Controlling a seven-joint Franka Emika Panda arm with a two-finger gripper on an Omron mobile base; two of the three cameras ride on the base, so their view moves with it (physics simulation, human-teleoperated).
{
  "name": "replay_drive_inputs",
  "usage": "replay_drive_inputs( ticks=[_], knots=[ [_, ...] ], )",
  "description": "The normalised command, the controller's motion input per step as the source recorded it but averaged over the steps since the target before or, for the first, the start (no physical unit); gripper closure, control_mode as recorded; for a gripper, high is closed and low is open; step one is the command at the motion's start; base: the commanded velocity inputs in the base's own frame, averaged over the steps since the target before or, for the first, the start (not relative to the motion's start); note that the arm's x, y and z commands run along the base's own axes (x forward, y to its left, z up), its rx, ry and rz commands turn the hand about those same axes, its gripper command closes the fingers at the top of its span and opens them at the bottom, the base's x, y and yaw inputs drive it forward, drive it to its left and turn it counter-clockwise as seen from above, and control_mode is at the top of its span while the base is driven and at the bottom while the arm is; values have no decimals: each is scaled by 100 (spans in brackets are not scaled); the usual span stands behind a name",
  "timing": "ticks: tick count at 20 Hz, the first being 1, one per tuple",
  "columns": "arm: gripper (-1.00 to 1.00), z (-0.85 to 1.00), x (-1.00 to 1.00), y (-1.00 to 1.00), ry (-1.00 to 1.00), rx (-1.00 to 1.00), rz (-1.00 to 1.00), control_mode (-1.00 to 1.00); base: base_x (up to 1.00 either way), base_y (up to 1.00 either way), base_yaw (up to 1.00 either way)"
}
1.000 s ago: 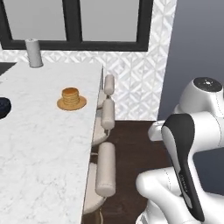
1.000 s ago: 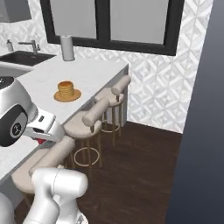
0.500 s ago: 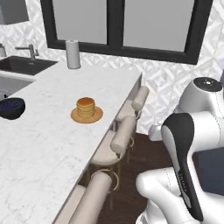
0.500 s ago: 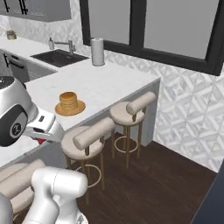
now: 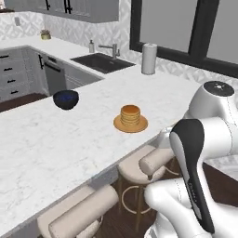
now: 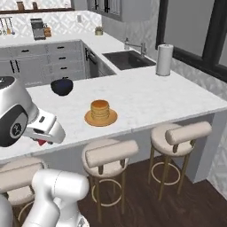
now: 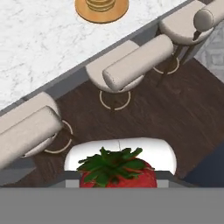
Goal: Take the strawberry from the fridge and place it on top of the pancake, located on the dining counter.
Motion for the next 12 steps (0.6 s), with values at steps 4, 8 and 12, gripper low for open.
replay_drive_inputs(
  ticks=[4, 8, 12],
  knots=[
    [100, 0, 0, 0, 0, 0, 0, 100, 0, -95, 65],
    [100, 0, 0, 0, 0, 0, 0, 100, -14, -100, 49],
    [100, 0, 0, 0, 0, 0, 0, 100, -1, -55, 23]
  ],
)
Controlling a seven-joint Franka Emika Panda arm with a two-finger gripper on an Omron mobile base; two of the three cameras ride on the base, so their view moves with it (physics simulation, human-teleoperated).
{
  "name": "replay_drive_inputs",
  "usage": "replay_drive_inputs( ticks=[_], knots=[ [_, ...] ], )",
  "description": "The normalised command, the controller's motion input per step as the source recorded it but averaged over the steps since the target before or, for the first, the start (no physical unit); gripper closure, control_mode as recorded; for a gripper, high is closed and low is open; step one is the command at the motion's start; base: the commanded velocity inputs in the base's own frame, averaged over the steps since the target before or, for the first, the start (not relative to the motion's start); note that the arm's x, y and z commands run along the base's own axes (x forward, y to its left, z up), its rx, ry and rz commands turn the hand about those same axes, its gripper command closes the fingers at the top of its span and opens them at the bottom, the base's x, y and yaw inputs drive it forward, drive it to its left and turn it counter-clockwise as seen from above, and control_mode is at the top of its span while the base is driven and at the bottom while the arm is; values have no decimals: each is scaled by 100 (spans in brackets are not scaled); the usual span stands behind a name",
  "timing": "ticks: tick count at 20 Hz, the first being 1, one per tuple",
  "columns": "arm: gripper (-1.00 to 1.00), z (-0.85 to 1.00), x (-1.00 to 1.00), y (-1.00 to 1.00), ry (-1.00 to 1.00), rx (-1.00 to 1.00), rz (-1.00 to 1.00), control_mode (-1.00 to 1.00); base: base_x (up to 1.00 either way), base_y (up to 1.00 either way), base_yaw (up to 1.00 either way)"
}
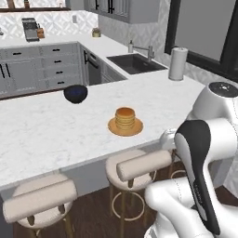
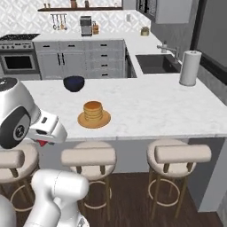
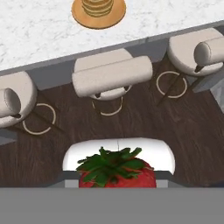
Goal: Take the strawberry from the fridge and place it on top of the pancake, located on the dining counter.
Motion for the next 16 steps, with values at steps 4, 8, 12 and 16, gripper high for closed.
replay_drive_inputs(
  ticks=[4, 8, 12, 16],
  knots=[
    [100, 0, 0, 0, 0, 0, 0, 100, 48, 0, 12],
    [100, 0, 0, 0, 0, 0, 0, 100, 83, -3, 23],
    [100, 0, 0, 0, 0, 0, 0, 100, 45, -43, 19],
    [100, 0, 0, 0, 0, 0, 0, 100, 0, -73, 11]
  ],
)
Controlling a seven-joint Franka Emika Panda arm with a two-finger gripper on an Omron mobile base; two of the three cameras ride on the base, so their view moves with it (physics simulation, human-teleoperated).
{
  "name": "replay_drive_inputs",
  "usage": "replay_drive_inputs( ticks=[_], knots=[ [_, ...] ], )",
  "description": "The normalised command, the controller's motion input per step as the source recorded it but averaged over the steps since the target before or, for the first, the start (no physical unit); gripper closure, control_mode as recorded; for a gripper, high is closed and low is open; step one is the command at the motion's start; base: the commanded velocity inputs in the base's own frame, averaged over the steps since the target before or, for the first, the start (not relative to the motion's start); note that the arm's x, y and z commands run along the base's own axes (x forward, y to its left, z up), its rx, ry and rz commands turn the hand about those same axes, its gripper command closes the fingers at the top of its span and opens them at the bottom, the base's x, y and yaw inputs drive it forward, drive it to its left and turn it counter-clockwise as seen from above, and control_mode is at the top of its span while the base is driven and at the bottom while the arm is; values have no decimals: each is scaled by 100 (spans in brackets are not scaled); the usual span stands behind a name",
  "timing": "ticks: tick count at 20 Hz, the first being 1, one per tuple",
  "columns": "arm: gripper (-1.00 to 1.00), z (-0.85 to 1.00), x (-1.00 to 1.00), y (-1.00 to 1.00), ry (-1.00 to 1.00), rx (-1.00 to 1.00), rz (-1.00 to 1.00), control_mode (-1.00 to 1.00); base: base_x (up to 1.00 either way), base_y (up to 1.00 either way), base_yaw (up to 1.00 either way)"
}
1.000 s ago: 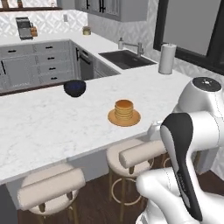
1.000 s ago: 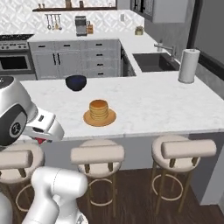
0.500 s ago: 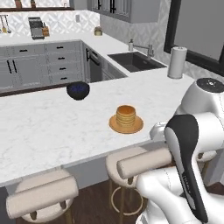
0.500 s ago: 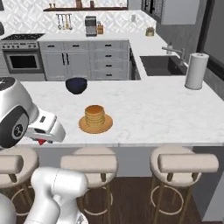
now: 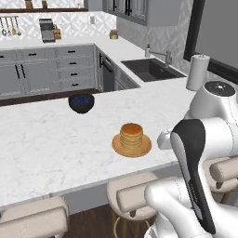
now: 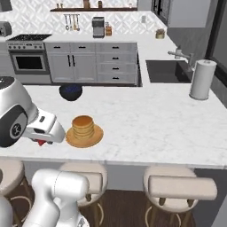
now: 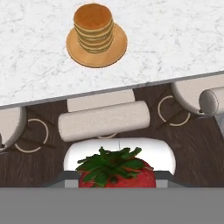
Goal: Take the strawberry from the fridge and place it on top of the pancake, located on the dining counter.
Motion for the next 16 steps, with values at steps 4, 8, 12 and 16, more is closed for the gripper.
replay_drive_inputs(
  ticks=[4, 8, 12, 16],
  knots=[
    [100, 0, 0, 0, 0, 0, 0, 100, 2, -46, 8],
    [100, 0, 0, 0, 0, 0, 0, 100, 10, 17, 7],
    [100, 0, 0, 0, 0, 0, 0, 100, 4, 48, 3],
    [100, 0, 0, 0, 0, 0, 0, 100, 12, 55, 0]
  ],
)
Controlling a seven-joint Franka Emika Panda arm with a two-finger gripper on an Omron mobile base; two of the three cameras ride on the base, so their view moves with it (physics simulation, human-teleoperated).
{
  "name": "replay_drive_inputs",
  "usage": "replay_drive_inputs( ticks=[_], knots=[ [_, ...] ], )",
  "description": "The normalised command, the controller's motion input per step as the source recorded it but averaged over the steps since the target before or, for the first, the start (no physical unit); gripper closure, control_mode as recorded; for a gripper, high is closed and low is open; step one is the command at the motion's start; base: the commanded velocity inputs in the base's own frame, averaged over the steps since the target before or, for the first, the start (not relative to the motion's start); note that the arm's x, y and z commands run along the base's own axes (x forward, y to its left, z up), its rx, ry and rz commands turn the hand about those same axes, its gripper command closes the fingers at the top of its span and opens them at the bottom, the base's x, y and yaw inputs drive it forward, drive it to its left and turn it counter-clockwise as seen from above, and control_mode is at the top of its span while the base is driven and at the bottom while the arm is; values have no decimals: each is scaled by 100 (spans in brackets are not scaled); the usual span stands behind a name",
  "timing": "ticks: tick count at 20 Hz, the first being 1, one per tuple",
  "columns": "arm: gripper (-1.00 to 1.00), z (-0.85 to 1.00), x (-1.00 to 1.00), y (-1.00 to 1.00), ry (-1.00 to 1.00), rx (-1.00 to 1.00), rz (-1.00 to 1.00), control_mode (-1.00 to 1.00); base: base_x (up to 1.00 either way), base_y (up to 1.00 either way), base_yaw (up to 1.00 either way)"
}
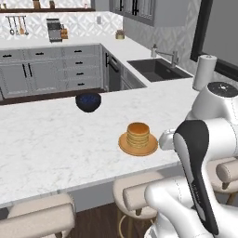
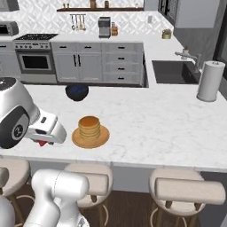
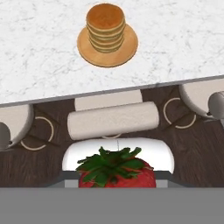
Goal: Take the strawberry from the fridge and place it on top of the pancake, located on the dining counter.
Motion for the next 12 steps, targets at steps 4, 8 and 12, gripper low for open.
replay_drive_inputs(
  ticks=[4, 8, 12],
  knots=[
    [100, 0, 0, 0, 0, 0, 0, 100, 30, 22, 0],
    [100, 0, 0, 0, 0, 0, 0, 100, 51, -2, 3],
    [100, 0, 0, 0, 0, 0, 0, 100, 60, -1, 3]
  ],
)
